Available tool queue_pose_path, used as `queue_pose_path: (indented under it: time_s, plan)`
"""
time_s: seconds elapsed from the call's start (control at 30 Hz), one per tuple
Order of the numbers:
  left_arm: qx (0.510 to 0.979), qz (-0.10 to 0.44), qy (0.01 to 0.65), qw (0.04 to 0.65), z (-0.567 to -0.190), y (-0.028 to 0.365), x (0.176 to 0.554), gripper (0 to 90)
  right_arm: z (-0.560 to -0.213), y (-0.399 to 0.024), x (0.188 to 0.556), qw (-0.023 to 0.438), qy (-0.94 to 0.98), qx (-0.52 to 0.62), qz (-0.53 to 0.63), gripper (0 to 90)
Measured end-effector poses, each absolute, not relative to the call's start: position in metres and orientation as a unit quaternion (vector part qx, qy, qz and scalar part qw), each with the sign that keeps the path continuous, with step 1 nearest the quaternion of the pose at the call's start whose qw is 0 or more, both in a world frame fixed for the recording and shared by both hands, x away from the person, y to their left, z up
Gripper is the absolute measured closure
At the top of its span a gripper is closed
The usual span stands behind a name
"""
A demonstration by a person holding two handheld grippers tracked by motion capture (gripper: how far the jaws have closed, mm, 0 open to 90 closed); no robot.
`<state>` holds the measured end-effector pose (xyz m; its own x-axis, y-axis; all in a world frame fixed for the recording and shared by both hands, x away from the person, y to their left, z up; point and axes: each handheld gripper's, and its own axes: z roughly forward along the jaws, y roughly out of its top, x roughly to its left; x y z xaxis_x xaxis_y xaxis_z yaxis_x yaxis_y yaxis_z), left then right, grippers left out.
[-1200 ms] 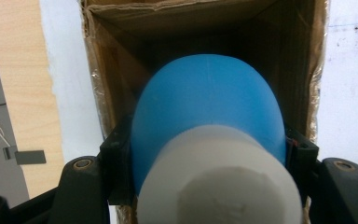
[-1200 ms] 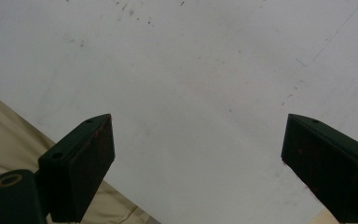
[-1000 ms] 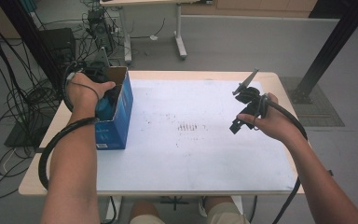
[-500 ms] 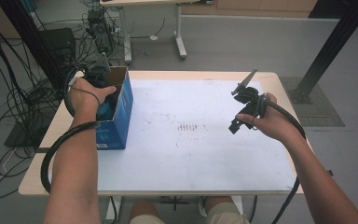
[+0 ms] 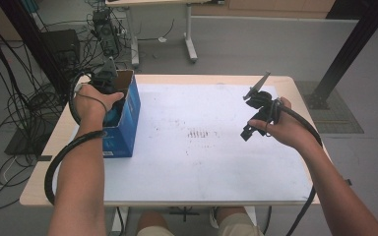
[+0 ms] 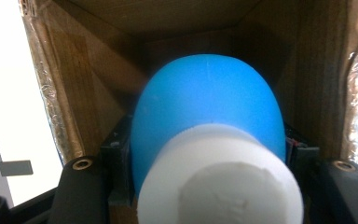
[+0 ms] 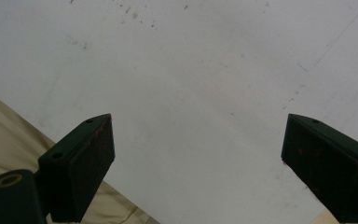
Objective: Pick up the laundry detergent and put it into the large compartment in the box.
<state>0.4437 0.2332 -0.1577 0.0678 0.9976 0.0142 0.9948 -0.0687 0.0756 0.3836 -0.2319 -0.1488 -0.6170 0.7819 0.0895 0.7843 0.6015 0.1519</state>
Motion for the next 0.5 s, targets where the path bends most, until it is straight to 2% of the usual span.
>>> queue_pose_path:
  time_s: [0.5]
  plan:
    - [0.729, 0.031, 0.683, 0.024, -0.158, 0.2338, 0.4437, 37.6, -0.1478, -0.2305, 0.3825, 0.006, -0.895, -0.436, -0.09, 9.5]
